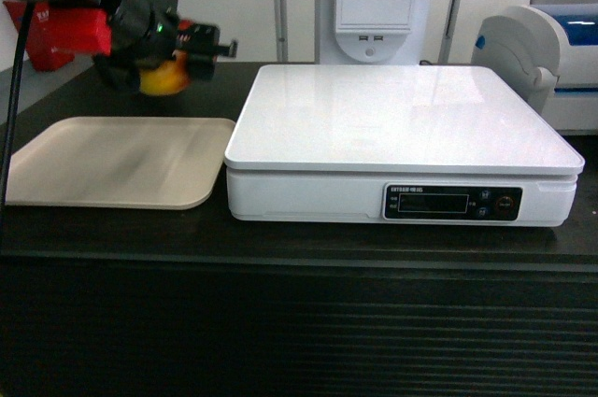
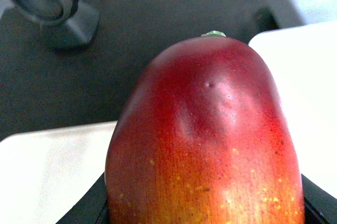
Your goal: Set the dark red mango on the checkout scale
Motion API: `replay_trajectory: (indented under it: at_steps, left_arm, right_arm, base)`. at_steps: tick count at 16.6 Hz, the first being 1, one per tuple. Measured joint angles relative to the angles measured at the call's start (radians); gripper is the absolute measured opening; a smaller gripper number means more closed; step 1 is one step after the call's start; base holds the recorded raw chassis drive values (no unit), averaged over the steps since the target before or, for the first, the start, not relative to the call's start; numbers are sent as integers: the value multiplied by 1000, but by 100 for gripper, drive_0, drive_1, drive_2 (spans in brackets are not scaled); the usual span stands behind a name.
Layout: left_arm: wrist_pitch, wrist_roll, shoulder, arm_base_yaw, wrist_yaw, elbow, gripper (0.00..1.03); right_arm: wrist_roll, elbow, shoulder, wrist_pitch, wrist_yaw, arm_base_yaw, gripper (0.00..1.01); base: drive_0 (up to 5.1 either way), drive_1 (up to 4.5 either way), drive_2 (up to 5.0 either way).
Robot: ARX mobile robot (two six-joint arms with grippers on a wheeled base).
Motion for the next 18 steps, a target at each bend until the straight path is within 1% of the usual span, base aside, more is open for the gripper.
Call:
replay_trajectory:
  at_steps: [1, 3, 4, 8, 11, 14, 17, 18]
  left_arm:
    - [-7, 3, -7, -26, 0, 28, 60]
    - [-68, 11, -2, -98, -7, 95, 60]
    - [-101, 8, 21, -129, -13, 146, 60]
    - [-199, -88, 149, -250, -19, 346, 60]
    - [-254, -136, 228, -317, -35, 428, 60]
    - [-330, -190, 289, -351, -60, 501, 60]
    - [-422, -257, 344, -364, -68, 587, 60]
    - [-441, -278, 362, -365, -85, 618, 60]
  right_arm:
    - [0, 0, 0, 0, 0, 0, 98]
    - [0, 0, 0, 0, 0, 0, 98]
    - [0, 0, 0, 0, 0, 0, 98]
    - [0, 0, 0, 0, 0, 0, 98]
    - [0, 0, 0, 0, 0, 0, 98]
    - [0, 0, 0, 0, 0, 0, 98]
    - [0, 0, 0, 0, 0, 0, 98]
    - [0, 0, 0, 0, 0, 0, 98]
  base:
    - [0, 0, 0]
    - [0, 0, 0]
    - [0, 0, 0]
    - [0, 0, 0]
    - [0, 0, 0]
    - [0, 0, 0]
    - [0, 0, 0]
    - [0, 0, 0]
